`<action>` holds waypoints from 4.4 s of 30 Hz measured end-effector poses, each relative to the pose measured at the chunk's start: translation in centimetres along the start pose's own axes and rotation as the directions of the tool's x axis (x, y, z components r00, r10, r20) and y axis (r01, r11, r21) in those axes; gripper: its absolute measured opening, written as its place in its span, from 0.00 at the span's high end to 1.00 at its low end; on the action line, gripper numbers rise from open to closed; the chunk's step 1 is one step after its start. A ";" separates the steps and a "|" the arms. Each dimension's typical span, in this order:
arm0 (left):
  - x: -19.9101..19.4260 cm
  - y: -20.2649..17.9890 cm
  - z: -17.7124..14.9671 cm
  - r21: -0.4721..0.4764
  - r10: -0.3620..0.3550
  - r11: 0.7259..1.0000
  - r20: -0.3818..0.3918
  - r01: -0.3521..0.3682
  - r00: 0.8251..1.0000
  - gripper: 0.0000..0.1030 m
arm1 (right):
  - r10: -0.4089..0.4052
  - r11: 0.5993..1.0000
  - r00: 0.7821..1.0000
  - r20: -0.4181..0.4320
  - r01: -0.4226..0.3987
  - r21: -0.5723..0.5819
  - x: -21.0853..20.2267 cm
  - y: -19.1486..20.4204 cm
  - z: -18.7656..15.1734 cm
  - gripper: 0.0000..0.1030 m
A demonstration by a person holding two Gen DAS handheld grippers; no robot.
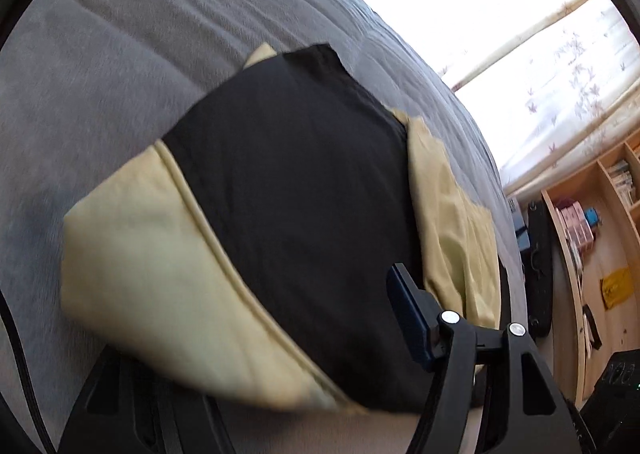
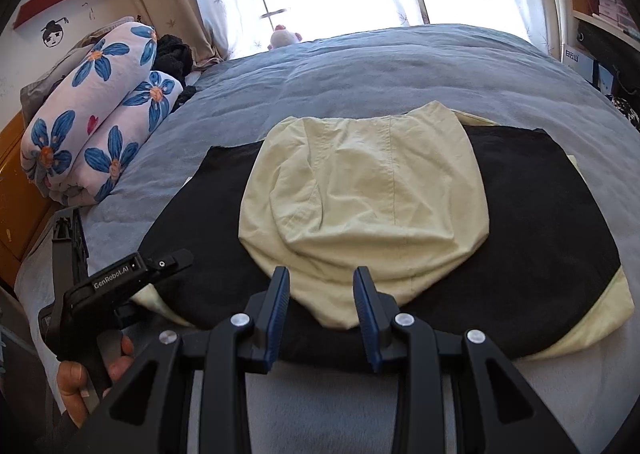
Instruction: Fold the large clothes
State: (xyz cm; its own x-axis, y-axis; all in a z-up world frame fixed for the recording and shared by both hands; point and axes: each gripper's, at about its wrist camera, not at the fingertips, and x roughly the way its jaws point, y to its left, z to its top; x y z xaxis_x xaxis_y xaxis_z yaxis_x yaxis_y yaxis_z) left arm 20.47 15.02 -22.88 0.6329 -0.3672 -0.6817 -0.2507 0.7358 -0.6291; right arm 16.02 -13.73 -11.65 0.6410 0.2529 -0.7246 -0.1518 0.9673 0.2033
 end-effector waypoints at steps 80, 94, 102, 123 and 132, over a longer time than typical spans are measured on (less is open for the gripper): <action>8.3 -23.0 -9.6 0.636 0.129 0.772 -0.168 0.007 0.977 0.15 | 0.009 0.968 0.987 -0.163 0.032 0.250 -1.6 -23.5 3.2 0.97; 9.5 -25.2 -13.3 0.740 0.189 0.667 -0.057 -0.086 0.980 0.15 | -0.118 0.936 0.976 -0.184 0.172 0.307 -0.6 -25.7 -0.2 0.97; 9.0 -25.1 -13.3 0.717 0.170 0.693 -0.072 -0.067 0.983 0.13 | -0.230 0.932 0.963 -0.144 0.260 0.251 -2.1 -25.4 -0.5 0.97; 4.2 -27.9 -10.4 0.759 0.152 0.650 -0.063 -0.051 0.986 0.09 | -0.169 0.946 0.980 -0.102 0.190 0.262 -6.7 -24.1 3.3 0.70; 4.4 -30.8 -4.9 0.757 0.140 0.652 -0.074 -0.036 0.987 0.09 | -0.099 0.960 0.993 -0.060 0.111 0.258 -6.1 -24.2 9.3 0.56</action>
State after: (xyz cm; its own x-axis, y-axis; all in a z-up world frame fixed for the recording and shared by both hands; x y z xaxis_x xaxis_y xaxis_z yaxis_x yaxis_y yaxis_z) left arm 27.40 -12.06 -8.39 0.5353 -0.3015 -0.7890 0.3684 0.9239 -0.1031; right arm 22.83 -38.87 -6.04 0.6064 0.1569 -0.7795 0.1193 0.9513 0.2843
